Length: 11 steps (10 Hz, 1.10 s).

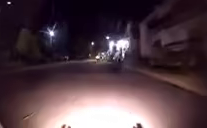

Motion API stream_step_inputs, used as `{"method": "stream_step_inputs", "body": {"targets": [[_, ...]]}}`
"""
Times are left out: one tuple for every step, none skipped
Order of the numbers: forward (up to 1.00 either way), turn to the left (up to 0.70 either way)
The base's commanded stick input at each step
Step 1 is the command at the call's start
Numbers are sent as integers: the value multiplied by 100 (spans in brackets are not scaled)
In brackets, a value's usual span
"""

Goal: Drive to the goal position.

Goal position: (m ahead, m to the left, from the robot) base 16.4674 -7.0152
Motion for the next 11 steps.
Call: {"method": "stream_step_inputs", "body": {"targets": [[60,0],[60,0],[60,0],[60,0],[60,0],[60,0],[60,0],[60,0],[60,0],[60,0],[60,0]]}}
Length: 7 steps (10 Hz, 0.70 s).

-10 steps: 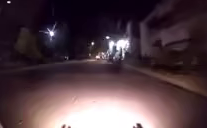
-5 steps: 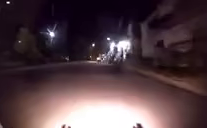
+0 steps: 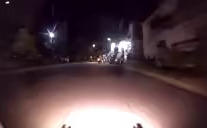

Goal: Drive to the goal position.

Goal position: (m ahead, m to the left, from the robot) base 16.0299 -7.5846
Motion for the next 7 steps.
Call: {"method": "stream_step_inputs", "body": {"targets": [[60,0],[60,0],[60,0],[60,0],[60,0],[60,0],[60,0]]}}
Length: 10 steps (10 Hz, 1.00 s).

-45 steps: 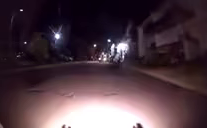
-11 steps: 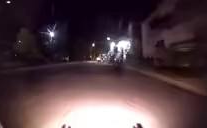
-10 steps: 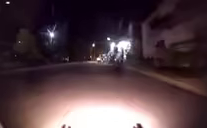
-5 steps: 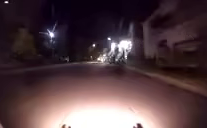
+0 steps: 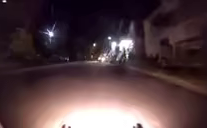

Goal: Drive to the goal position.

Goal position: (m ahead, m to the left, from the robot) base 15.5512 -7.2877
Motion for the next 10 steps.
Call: {"method": "stream_step_inputs", "body": {"targets": [[60,0],[60,0],[60,0],[60,0],[60,0],[60,0],[60,0],[60,0],[60,0],[60,0]]}}
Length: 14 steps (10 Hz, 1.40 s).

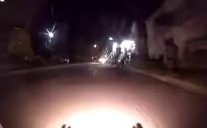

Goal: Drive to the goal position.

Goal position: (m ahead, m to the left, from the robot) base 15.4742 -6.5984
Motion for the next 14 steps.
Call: {"method": "stream_step_inputs", "body": {"targets": [[60,0],[60,0],[60,0],[60,-13],[60,-15],[60,-15],[60,-15],[60,-15],[60,-15],[60,-15],[60,-15],[60,-15],[60,-5],[60,0]]}}
